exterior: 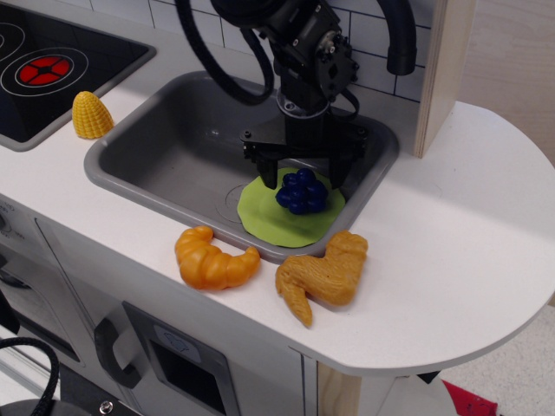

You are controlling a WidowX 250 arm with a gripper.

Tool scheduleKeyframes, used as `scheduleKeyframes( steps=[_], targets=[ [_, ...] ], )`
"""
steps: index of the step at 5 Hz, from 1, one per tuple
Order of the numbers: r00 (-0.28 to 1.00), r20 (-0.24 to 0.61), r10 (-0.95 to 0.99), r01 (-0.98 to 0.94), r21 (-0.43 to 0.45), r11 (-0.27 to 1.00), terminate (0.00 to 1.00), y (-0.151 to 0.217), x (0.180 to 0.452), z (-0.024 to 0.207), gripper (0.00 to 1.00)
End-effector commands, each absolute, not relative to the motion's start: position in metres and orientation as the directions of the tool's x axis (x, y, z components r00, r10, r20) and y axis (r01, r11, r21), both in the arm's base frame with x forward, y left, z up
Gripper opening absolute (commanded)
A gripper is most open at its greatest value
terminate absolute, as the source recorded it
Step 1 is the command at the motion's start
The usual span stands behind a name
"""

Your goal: Take blueberries off plate sink

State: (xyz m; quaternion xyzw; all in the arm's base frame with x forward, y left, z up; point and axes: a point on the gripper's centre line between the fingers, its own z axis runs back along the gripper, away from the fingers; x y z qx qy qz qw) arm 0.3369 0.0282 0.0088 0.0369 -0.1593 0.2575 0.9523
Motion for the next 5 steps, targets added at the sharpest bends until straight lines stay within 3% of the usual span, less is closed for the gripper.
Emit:
scheduleKeyframes(
  steps=[1,2,3,5],
  targets=[
    [0.795,0.339,0.502,-0.534,-0.001,0.846,0.00,0.028,0.347,0.013,1.00],
    [0.792,0.340,0.506,-0.542,0.012,0.840,0.00,0.028,0.347,0.010,1.00],
    [0.794,0.338,0.506,-0.541,0.013,0.841,0.00,0.028,0.347,0.007,0.00],
    [0.777,0.334,0.533,-0.553,-0.042,0.832,0.00,0.034,0.347,0.024,0.00]
  ],
)
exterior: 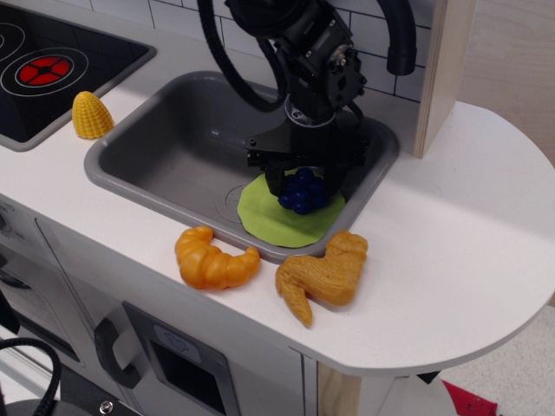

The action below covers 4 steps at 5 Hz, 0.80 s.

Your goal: Take blueberries off plate sink

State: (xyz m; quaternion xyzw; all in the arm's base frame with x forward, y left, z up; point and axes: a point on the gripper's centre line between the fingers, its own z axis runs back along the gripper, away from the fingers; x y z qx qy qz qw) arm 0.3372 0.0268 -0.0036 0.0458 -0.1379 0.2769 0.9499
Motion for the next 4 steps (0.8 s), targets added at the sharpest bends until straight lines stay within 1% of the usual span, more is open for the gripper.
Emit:
scheduleKeyframes(
  steps=[1,2,3,4],
  targets=[
    [0.749,0.327,0.576,-0.580,-0.095,0.809,0.00,0.050,0.345,0.047,0.00],
    [0.743,0.272,0.611,-0.600,-0.135,0.789,0.00,0.078,0.339,0.068,0.00],
    [0.741,0.234,0.629,-0.627,-0.095,0.773,0.00,0.100,0.336,0.066,0.00],
    [0.760,0.261,0.595,-0.608,-0.036,0.793,0.00,0.119,0.328,0.053,0.00]
  ],
)
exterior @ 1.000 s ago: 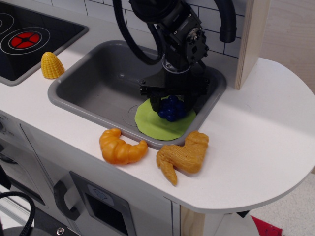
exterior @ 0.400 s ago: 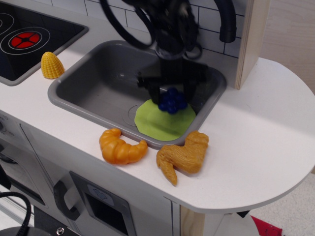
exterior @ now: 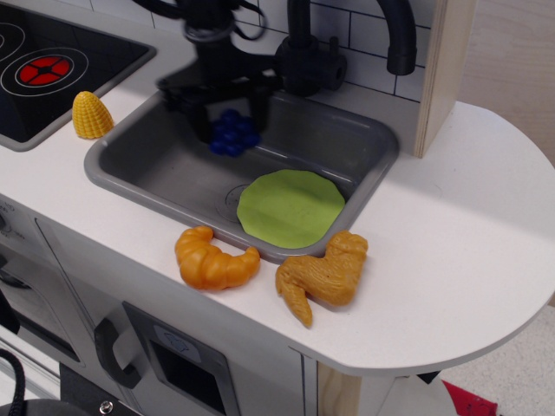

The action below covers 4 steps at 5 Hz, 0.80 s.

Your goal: Take blueberries off plate sink

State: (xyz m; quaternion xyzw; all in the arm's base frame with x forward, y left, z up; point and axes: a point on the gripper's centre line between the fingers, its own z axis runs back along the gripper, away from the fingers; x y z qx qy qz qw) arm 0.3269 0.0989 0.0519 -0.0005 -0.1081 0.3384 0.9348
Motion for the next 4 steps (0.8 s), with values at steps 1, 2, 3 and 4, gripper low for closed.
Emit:
scheduleKeyframes(
  steps=[1,2,3,4],
  targets=[
    [0.776,0.274,0.568,-0.589,-0.006,0.808,0.00,0.125,0.325,0.042,0.00],
    [0.802,0.284,0.525,-0.550,0.009,0.835,0.00,0.121,0.316,0.027,0.00],
    [0.803,0.291,0.520,-0.550,0.026,0.835,0.00,0.127,0.313,0.019,0.00],
    [0.808,0.290,0.513,-0.545,0.034,0.838,0.00,0.131,0.309,0.015,0.00]
  ],
)
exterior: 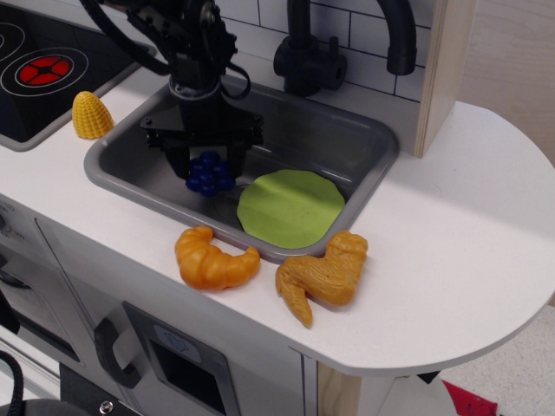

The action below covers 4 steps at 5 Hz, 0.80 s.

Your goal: Take blueberries off plate sink

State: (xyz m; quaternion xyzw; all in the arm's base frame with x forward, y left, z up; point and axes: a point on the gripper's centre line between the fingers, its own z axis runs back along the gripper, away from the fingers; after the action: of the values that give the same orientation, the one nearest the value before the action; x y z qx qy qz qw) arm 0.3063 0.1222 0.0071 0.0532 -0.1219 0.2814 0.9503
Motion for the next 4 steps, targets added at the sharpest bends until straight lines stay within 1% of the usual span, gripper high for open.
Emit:
scheduleKeyframes(
  steps=[1,2,3,4],
  targets=[
    [0.781,0.298,0.548,-0.580,0.021,0.815,0.00,0.136,0.315,0.018,0.00],
    [0.754,0.304,0.582,-0.615,0.013,0.789,0.00,0.140,0.326,0.022,1.00],
    [0.750,0.314,0.582,-0.619,0.025,0.785,0.00,0.140,0.336,0.024,0.00],
    [0.749,0.305,0.588,-0.619,0.007,0.785,0.00,0.141,0.334,0.031,1.00]
  ],
)
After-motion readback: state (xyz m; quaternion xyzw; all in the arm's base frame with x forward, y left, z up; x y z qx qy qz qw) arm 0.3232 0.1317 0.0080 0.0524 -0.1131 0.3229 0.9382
